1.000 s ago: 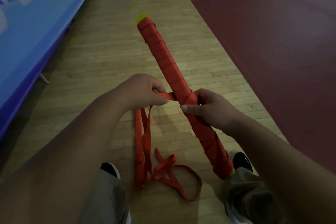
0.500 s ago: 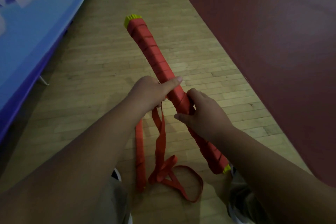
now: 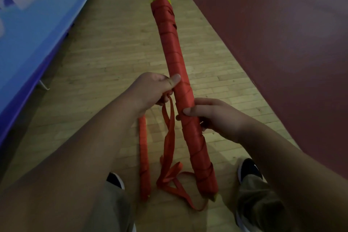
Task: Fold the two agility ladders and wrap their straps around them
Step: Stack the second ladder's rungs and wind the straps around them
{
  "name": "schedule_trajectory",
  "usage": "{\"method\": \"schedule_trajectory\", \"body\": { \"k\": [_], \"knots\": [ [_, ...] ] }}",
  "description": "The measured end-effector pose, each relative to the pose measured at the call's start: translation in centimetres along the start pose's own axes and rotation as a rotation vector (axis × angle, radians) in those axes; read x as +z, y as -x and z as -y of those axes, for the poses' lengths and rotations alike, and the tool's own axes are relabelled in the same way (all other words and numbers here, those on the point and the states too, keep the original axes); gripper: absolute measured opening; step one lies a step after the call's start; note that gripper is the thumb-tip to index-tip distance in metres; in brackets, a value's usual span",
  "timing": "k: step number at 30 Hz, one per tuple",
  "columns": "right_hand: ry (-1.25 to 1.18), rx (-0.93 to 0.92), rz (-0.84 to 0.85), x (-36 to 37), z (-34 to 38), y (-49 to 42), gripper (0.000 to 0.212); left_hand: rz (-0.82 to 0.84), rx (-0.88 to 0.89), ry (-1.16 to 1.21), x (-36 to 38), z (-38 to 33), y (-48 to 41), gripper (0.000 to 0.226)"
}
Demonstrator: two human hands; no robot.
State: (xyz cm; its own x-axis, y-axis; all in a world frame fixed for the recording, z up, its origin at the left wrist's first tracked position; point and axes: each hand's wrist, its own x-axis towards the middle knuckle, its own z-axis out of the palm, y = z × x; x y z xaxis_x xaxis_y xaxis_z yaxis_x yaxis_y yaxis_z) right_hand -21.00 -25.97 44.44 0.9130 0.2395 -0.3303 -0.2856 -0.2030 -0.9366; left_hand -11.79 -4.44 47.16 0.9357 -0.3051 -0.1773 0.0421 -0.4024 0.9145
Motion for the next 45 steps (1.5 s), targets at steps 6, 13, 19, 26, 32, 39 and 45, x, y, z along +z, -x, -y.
{"method": "schedule_trajectory", "body": {
  "k": [6, 13, 19, 26, 32, 39, 45],
  "knots": [
    [-0.083, -0.023, 0.015, 0.0, 0.6, 0.3, 0.034, 0.024, 0.07, -0.046, -0.6, 0.0, 0.0, 0.041],
    [-0.023, -0.001, -0.058, 0.3, 0.5, 0.3, 0.035, 0.069, 0.121, -0.241, -1.3, -0.3, 0.4, 0.038],
    [0.18, 0.012, -0.229, 0.5, -0.2, 0.0, 0.038, 0.095, 0.069, -0.31, -1.7, -0.2, 0.8, 0.021],
    [0.388, 0.007, -0.338, 1.3, -0.1, -0.2, 0.047, 0.101, -0.009, -0.374, -1.5, -0.2, 1.3, 0.028],
    [0.53, -0.04, -0.362, 2.1, -0.5, -0.4, 0.051, 0.032, -0.163, -0.203, -0.5, -0.3, 1.3, 0.073],
    [0.604, -0.05, -0.341, 2.5, -0.6, -0.5, 0.054, -0.102, -0.162, -0.114, 1.0, -0.3, 1.0, 0.062],
    [0.331, 0.062, -0.225, 0.8, 0.7, 0.0, 0.041, -0.089, -0.091, -0.051, 0.4, -0.6, 0.9, 0.058]
  ]
}}
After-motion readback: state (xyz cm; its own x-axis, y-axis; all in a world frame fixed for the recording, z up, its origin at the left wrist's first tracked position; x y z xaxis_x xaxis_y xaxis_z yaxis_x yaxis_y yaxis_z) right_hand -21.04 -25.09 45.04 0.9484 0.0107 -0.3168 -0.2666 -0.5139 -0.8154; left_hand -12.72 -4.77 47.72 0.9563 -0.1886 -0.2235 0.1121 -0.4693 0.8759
